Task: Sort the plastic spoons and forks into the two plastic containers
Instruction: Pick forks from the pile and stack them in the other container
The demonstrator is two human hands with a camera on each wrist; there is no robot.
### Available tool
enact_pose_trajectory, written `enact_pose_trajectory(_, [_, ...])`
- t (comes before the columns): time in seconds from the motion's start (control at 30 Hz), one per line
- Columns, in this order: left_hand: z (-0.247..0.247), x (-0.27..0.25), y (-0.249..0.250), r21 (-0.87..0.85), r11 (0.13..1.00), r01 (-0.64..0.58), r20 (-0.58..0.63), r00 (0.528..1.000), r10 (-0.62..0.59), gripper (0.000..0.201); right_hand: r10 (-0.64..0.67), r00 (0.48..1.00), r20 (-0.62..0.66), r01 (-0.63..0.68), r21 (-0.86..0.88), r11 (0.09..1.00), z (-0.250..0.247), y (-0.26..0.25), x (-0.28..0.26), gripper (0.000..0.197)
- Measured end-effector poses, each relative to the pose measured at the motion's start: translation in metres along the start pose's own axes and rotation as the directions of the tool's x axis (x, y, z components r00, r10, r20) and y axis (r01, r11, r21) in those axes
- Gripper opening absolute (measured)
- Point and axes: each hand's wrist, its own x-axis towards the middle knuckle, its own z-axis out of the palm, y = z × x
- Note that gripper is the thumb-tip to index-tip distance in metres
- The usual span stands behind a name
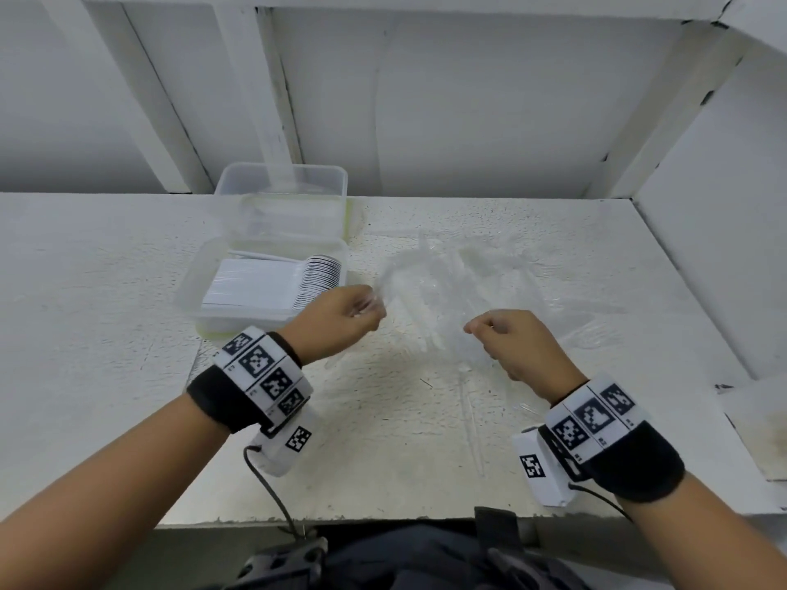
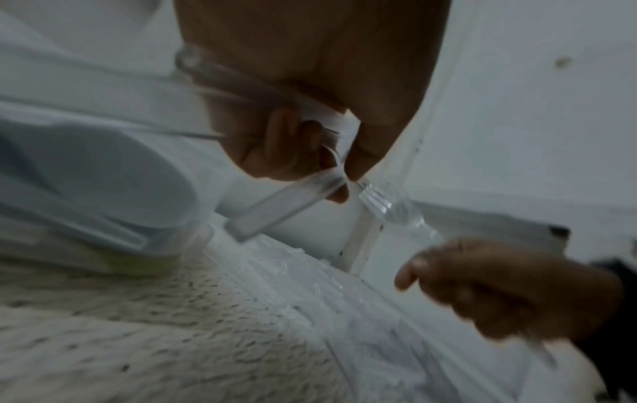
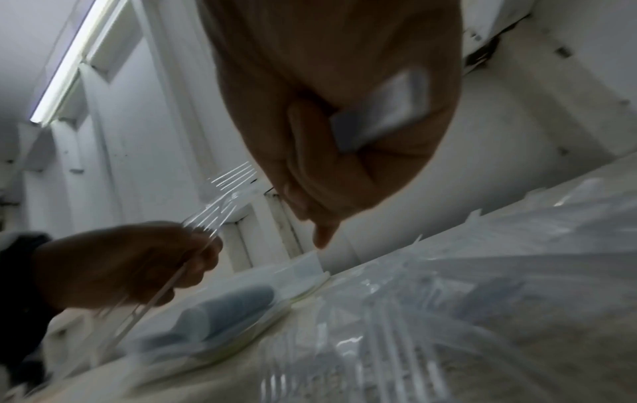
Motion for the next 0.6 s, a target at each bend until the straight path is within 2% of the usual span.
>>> enact_pose_trajectory(0.1, [-0.010,-0.007,-0.005,-0.284,0.940,0.191,-0.030,0.978,-0.208,0.020,-0.036,0.985,0.170,0.077,-0.242,0.967,0.020,-0.016,0.003,0.033])
enact_pose_trajectory(0.2, [-0.017,-0.015,-0.011,-0.476,0.836,0.272,-0.021,0.947,-0.320,0.019,-0.011,0.979,0.203,0.077,-0.320,0.944,0.047,-0.025,0.014,0.045])
enact_pose_trajectory(0.27, [-0.019,-0.019,-0.013,-0.527,0.804,0.276,0.004,0.947,-0.323,0.018,0.011,0.980,0.199,0.059,-0.345,0.937,0.061,-0.030,0.020,0.045])
enact_pose_trajectory(0.37, [-0.019,-0.023,-0.013,-0.573,0.773,0.272,0.029,0.950,-0.312,0.019,-0.007,0.978,0.208,0.098,-0.427,0.899,0.074,-0.034,0.026,0.026])
enact_pose_trajectory(0.5, [-0.019,-0.028,-0.013,-0.621,0.737,0.265,0.032,0.949,-0.314,0.021,0.000,0.979,0.203,0.098,-0.474,0.875,0.082,-0.032,0.028,0.030])
enact_pose_trajectory(0.6, [-0.019,-0.031,-0.013,-0.617,0.743,0.259,0.022,0.949,-0.313,0.022,0.012,0.988,0.156,0.056,-0.425,0.904,0.077,-0.035,0.024,0.035])
